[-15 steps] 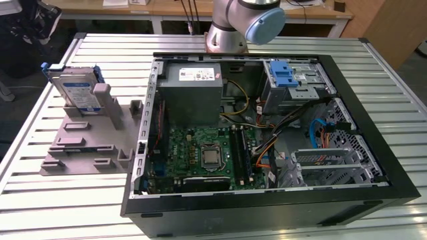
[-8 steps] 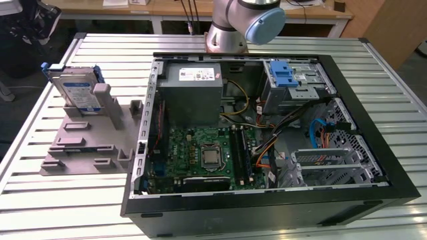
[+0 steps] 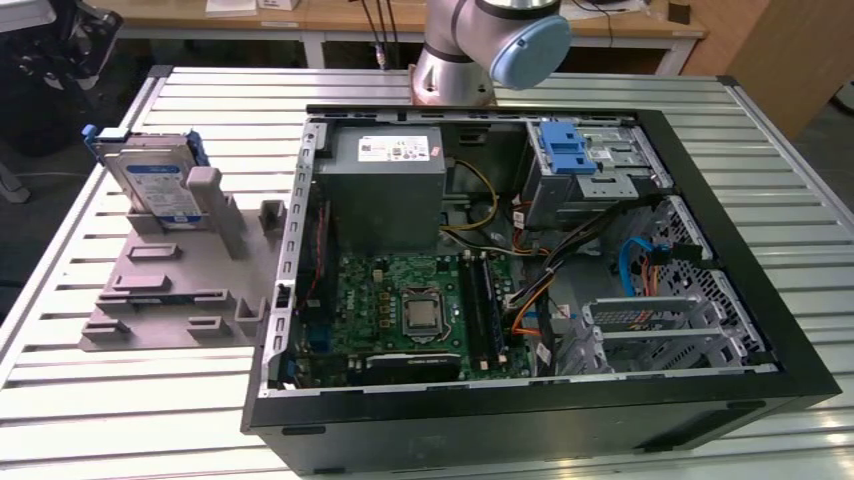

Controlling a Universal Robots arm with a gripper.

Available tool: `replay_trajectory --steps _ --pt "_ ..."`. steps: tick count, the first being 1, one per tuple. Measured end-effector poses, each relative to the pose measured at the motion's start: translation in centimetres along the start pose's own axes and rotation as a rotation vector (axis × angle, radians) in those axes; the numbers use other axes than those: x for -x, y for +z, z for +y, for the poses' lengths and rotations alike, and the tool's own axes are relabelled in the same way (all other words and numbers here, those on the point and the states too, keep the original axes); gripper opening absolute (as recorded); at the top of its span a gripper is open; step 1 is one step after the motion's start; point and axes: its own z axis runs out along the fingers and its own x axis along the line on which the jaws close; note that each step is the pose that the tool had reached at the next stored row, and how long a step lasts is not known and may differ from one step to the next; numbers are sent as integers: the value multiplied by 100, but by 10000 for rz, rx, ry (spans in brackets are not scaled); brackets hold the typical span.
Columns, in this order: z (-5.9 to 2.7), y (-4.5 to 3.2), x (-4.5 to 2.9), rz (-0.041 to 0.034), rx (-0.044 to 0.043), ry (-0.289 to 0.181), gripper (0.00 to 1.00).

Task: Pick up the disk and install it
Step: 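Pick up the disk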

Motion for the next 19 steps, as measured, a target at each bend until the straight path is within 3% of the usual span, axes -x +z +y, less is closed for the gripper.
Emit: replay_trajectory --steps 19 --pt "0 5 -1 67 -51 -1646 11"
